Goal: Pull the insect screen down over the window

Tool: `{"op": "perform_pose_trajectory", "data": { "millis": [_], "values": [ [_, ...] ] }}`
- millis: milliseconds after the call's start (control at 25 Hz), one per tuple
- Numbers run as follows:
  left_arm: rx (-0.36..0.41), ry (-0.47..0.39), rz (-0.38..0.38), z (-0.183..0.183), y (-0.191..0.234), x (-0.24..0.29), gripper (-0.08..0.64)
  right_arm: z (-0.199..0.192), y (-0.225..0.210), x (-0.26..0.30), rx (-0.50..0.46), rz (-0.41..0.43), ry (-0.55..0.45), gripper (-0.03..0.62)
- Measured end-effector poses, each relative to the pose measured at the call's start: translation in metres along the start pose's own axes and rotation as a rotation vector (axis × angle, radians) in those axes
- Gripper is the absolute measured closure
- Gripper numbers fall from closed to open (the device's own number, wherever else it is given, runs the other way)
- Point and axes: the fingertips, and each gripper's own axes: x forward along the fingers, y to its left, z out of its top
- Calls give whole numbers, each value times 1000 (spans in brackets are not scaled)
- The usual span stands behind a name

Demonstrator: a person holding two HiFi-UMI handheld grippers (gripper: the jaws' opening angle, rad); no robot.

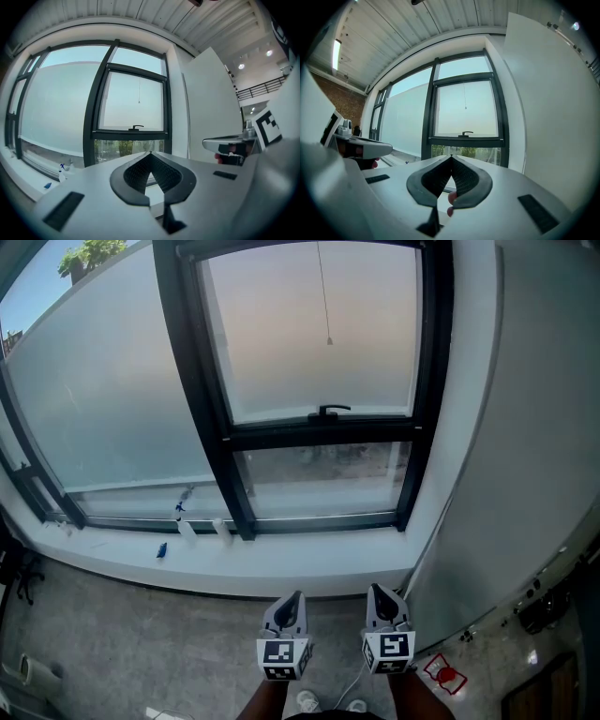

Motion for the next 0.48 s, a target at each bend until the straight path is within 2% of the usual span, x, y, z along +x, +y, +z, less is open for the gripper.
{"op": "perform_pose_trajectory", "data": {
  "millis": [240, 400, 480],
  "values": [
    [-11, 0, -25, 0, 9, 3, 565, -3, 12, 9, -2, 8, 8, 591],
    [-17, -1, -28, -3, 24, 4, 565, -2, 19, 14, 48, -8, 15, 591],
    [-48, -5, -32, 1, 32, 6, 565, 0, 22, 18, 48, -13, 11, 591]
  ]
}}
